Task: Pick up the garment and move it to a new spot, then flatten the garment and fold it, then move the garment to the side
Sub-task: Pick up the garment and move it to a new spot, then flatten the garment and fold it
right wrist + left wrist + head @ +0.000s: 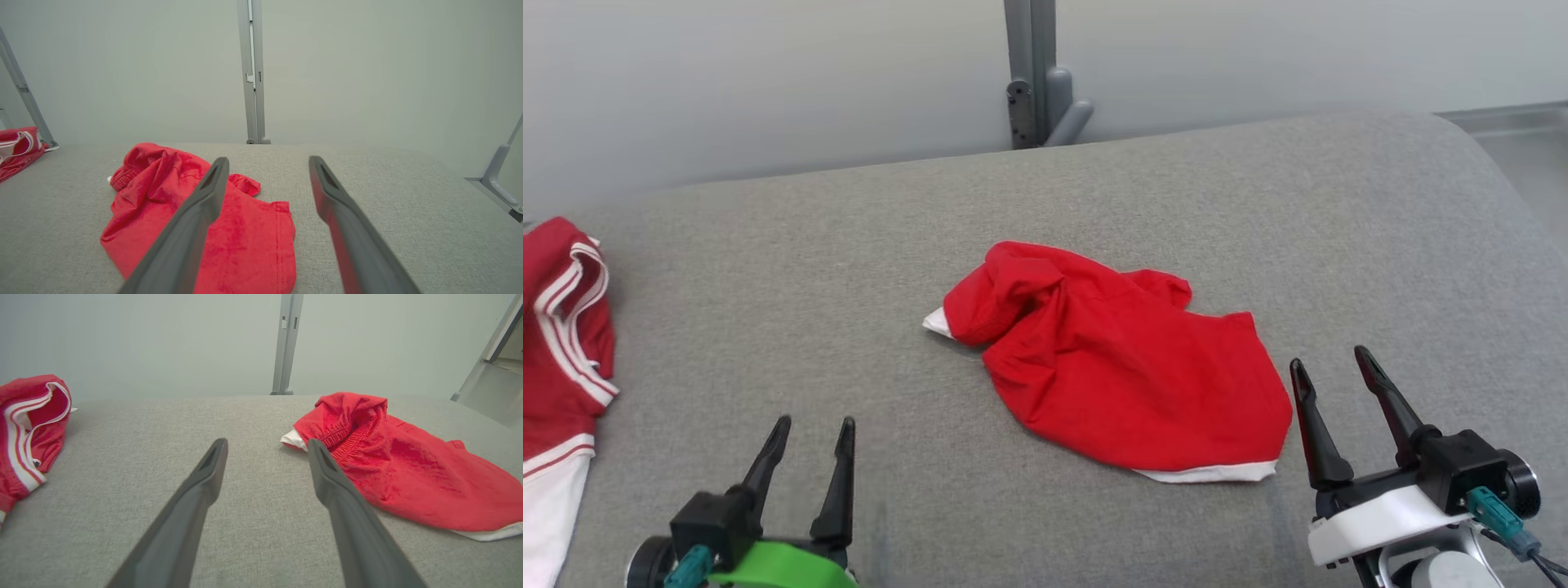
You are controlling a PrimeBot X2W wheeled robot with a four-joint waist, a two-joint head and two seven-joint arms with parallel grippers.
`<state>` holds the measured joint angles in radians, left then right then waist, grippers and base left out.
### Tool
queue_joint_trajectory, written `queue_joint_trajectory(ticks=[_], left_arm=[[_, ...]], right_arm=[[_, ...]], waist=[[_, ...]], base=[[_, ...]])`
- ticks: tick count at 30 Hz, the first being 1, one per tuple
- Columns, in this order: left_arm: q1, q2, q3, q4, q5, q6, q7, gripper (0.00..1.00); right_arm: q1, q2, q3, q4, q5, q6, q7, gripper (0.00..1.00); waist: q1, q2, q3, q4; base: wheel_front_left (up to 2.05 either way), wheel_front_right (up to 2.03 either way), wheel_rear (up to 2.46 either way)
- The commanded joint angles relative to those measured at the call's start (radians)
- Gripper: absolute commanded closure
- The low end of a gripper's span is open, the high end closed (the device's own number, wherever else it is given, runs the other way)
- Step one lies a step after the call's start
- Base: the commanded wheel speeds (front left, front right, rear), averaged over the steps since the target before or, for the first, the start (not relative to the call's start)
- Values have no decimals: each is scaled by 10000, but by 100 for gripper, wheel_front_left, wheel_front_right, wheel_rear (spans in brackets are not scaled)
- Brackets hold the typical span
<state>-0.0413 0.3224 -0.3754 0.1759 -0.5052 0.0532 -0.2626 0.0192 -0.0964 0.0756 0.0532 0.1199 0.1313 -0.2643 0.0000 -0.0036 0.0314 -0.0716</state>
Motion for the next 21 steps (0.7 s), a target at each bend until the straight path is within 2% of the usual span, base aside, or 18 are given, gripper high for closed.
queue_joint_trajectory(ticks=[1, 5, 13, 21], left_arm=[[536, 25, 303, -225, 126, 47, -29, 0], [1537, -186, 1142, -651, 536, -260, -30, 0], [2606, -942, 2427, -704, 1207, -1303, -31, 0], [2545, -1343, 2987, -549, 1656, -1725, -32, 0]], right_arm=[[142, -98, -101, 64, -84, -10, -3, 0], [277, -126, -310, 250, -175, -10, -3, 0], [638, 39, -592, 742, -263, -10, -3, 0], [684, 157, -657, 922, -303, -8, -3, 0]], waist=[[0, 36, -381, 617], [0, 36, -519, 966], [0, 36, -764, 1273], [0, 36, -757, 1216]], base=[[0, 0, 0], [0, 0, 0], [0, 0, 0], [0, 0, 0]])
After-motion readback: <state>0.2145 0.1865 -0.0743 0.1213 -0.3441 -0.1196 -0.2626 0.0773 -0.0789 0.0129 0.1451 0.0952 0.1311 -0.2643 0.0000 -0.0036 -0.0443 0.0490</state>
